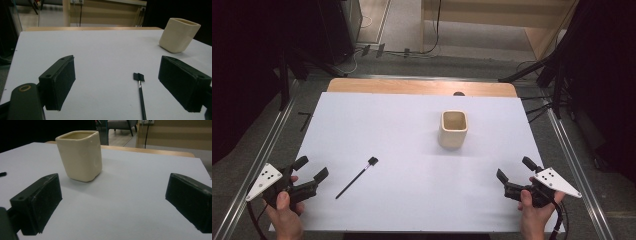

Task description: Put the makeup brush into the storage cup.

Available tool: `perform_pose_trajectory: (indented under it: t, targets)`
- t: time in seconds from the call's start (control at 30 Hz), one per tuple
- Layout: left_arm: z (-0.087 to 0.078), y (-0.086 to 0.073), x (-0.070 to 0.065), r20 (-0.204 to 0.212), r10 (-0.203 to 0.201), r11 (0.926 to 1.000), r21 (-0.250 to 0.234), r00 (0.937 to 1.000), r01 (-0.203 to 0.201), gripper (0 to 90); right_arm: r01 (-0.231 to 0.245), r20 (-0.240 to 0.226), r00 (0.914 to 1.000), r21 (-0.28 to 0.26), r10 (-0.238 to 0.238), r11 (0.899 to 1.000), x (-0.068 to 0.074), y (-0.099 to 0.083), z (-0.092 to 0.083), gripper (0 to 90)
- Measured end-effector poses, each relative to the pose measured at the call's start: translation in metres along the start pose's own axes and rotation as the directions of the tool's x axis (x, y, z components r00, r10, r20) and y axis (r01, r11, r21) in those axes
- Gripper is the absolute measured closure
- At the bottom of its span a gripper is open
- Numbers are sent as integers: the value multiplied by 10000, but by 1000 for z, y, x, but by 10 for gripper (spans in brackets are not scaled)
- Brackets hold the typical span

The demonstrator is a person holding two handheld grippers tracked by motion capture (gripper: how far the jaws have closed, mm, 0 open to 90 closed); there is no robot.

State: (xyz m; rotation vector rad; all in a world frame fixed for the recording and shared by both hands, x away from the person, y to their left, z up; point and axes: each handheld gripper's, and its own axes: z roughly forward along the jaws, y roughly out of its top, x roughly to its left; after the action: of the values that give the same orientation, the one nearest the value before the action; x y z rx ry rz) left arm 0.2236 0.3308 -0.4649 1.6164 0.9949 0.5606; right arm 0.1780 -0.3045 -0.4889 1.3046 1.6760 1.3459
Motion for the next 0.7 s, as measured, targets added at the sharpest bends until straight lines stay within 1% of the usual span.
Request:
perform_pose_trajectory:
  t: [0.07, 0.1, 0.13, 0.23, 0.3, 0.33, 0.4, 0.43, 0.47, 0.53, 0.57, 0.6, 0.7]
  targets:
    - [1, 3, -3, 15, 148, 9998, 157, 9999, -148, 146, 20, -51, 10000, 22, -20, 10000, 0, 0, 0, 19]
    - [1, 3, -3, 15, 148, 9998, 157, 9999, -148, 148, 20, -51, 10000, 22, -20, 10000, 0, 0, 0, 19]
    - [3, 7, -7, 105, 283, 9993, 255, 9995, -286, 149, 20, 4, 10000, 50, -20, 10000, 0, -1, 0, 25]
    - [6, 14, -11, 314, 361, 9986, 378, 9989, -373, 154, 4, 27, 10000, 60, -4, 10000, 0, -1, 0, 42]
    - [10, 20, -12, 361, 490, 9967, 624, 9981, -512, 156, 9, 52, 10000, 21, -9, 10000, 0, -1, 0, 47]
    - [13, 23, -12, 349, 429, 9961, 760, 9985, -454, 157, 12, 41, 10000, 4, -12, 10000, 0, -1, 0, 50]
    - [17, 28, -13, 489, 317, 9948, 954, 9983, -362, 177, 65, 77, 9999, 37, -65, 10000, 1, -1, 1, 54]
    - [17, 28, -13, 489, 317, 9948, 954, 9983, -362, 193, 73, 86, 9999, 52, -74, 10000, 1, -1, 2, 57]
    - [24, 32, -15, 601, 373, 9903, 1313, 9975, -449, 198, 69, 76, 9999, 70, -70, 10000, 1, -1, 2, 59]
    - [31, 34, -17, 974, 450, 9840, 1673, 9942, -609, 202, 84, 63, 9999, 134, -84, 9999, 1, -2, 3, 61]
    - [31, 34, -17, 974, 450, 9840, 1673, 9942, -609, 202, 84, 63, 9999, 134, -84, 9999, 1, -2, 3, 61]
    - [40, 38, -20, 1113, 580, 9701, 2282, 9921, -823, 201, 98, 18, 10000, 200, -98, 9998, 1, -3, 4, 66]
    - [53, 42, -24, 1257, 592, 9477, 3046, 9903, -953, 204, 90, -5, 10000, 270, -90, 9996, 1, -3, 6, 68]
